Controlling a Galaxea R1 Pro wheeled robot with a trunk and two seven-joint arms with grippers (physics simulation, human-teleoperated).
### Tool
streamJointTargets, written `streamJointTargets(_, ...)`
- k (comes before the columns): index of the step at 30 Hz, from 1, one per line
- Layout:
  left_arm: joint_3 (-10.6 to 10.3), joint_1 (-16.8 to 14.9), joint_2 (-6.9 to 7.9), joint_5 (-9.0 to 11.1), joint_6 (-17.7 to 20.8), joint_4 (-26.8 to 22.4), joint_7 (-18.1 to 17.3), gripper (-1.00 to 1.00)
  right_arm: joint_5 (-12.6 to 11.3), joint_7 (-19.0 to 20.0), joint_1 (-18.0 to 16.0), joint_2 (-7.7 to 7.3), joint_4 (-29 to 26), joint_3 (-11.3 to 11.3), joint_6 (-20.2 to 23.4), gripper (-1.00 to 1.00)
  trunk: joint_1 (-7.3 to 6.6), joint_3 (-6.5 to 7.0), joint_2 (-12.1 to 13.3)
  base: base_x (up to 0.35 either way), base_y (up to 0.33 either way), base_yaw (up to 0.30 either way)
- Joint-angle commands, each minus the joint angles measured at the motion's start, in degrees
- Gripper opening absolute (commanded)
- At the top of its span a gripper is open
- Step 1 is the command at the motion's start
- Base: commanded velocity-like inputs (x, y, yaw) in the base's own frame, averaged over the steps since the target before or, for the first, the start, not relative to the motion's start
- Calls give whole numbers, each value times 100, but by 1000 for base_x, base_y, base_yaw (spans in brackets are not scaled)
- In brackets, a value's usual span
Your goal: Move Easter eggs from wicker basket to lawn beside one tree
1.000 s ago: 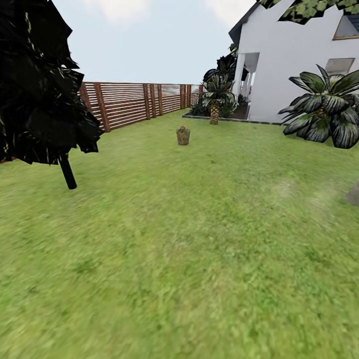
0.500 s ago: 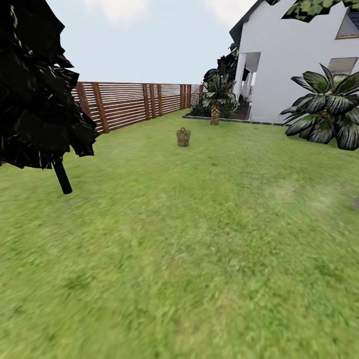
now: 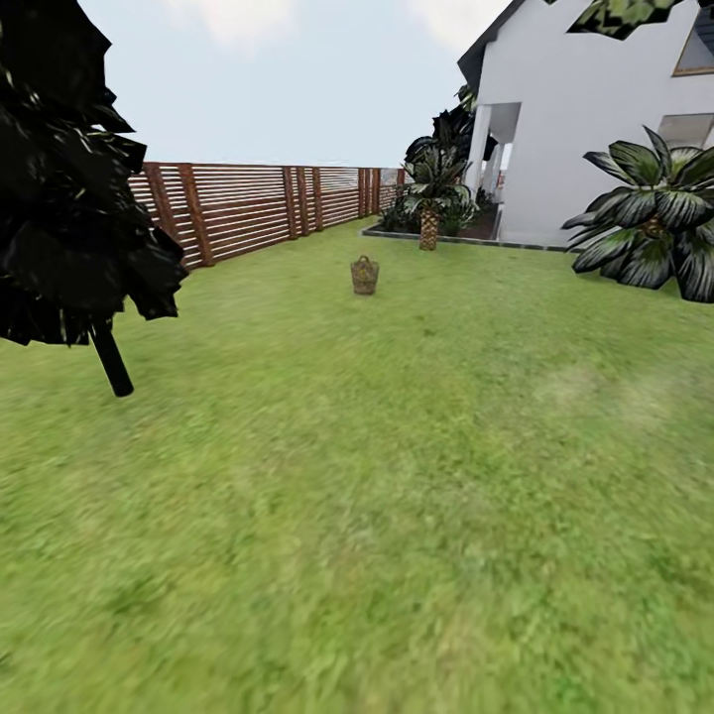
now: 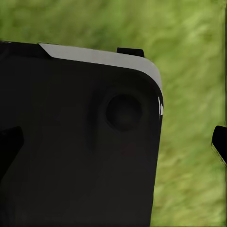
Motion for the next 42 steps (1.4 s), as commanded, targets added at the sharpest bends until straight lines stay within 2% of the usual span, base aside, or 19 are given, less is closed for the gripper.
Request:
streamJointTargets(1, 3, 4, 0, 8, -2, -11, -5, 100, 29, -3, -3, 0, 5, 9, -16, 100, 4, -4, -2, 339, 0, 0)
streamJointTargets(42, 4, 4, 0, 10, -2, -9, -5, 100, 23, -3, -3, 0, 13, 14, -16, 100, 4, -4, -2, 339, 0, 24)
